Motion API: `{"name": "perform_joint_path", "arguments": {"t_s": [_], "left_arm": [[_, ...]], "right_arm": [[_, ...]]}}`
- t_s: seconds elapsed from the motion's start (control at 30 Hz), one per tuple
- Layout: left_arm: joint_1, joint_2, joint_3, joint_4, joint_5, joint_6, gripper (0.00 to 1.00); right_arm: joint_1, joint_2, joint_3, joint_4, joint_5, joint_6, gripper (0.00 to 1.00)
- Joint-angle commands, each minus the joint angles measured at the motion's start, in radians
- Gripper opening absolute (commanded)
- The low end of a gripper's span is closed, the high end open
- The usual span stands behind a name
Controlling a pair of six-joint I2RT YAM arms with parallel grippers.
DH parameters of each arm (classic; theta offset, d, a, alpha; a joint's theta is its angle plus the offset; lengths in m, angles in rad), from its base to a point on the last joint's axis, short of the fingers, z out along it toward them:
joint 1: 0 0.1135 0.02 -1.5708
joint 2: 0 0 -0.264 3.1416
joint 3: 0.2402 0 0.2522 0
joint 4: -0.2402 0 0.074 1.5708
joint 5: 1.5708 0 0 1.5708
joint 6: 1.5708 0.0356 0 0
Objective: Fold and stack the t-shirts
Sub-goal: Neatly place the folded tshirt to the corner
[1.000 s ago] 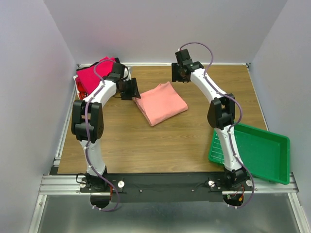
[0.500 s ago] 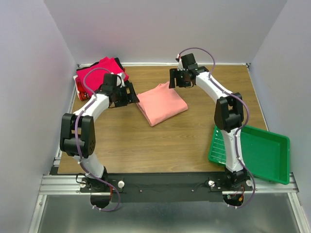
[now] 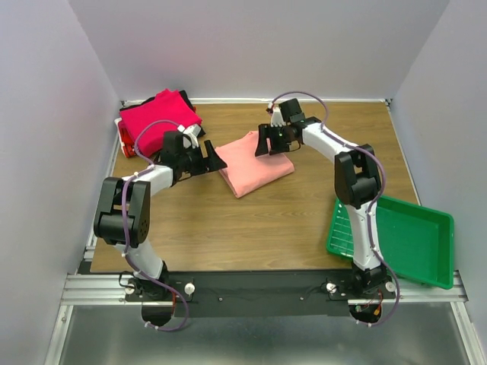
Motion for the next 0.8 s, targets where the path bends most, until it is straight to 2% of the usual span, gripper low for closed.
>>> {"name": "perform_joint_path", "arguments": {"t_s": [0.0,0.37,0.77], "left_arm": [[-0.004,0.032,-0.053,0.135,0.052,-0.013,0.89],[-0.004,0.051,-0.249,0.44,0.062,-0.124,0.89],[-0.004,0.199,-0.247,0.569,0.058,-0.225,0.89]], "right_arm": [[0.004,0.018,-0.055,0.021,-0.025,0.022,0.75],[0.004,-0.073,-0.227,0.034,0.003,0.034,0.75],[0.015,-0.111,-0.296,0.052,0.001,0.042,0.75]]}}
